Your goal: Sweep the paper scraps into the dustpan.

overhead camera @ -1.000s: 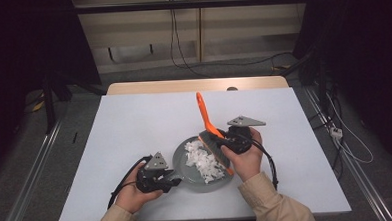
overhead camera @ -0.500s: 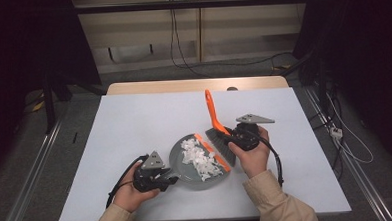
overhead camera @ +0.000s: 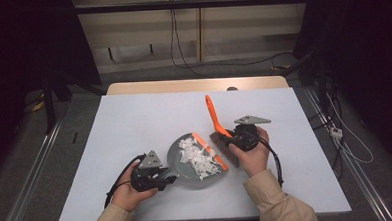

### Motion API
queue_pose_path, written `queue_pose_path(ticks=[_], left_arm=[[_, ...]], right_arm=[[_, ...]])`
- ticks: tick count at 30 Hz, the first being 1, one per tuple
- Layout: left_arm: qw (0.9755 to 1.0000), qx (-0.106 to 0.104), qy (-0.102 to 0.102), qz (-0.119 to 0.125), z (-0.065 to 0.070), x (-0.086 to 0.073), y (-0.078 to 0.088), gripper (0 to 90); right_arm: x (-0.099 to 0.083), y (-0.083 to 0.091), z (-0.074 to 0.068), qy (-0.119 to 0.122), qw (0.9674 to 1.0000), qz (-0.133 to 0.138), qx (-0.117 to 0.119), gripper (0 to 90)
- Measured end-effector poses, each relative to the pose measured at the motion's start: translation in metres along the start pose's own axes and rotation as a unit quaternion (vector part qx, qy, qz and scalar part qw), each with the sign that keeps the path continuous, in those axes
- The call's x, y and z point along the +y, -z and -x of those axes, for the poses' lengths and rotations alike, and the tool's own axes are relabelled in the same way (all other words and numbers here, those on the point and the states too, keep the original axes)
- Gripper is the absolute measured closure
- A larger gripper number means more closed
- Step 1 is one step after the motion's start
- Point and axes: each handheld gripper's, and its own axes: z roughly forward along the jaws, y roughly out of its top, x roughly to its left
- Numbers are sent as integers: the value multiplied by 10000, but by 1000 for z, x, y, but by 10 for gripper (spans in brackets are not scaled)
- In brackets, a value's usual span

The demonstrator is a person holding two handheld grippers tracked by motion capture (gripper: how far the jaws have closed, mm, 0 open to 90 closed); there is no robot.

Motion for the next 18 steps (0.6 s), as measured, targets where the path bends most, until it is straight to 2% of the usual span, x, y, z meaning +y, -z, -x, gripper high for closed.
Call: queue_pose_path(ticks=[4, 9, 11, 13, 15, 16, 18], left_arm=[[9999, -109, 5, -52, -2, -1, 1, 628], [9998, -194, 24, -67, -2, -1, 0, 628], [9998, -196, 2, -98, -3, 0, 0, 628], [9998, -160, 35, -94, -2, 0, -1, 628], [9997, -220, 20, -79, -2, 1, -3, 628], [9999, -144, 32, -85, -1, 2, -3, 628], [9998, -197, 11, -85, -2, 2, -4, 627]], right_arm=[[0, 1, 4, 44, 9998, -18, -174, 713], [-3, -2, 5, 440, 9972, -121, -596, 713], [-4, -4, 2, 538, 9970, -85, -544, 713], [-6, -6, -6, 633, 9971, -118, -413, 713], [-6, -8, -15, 814, 9958, -172, -379, 712], [-6, -9, -19, 849, 9957, -184, -321, 711], [-7, -10, -24, 775, 9967, -183, -135, 712]])
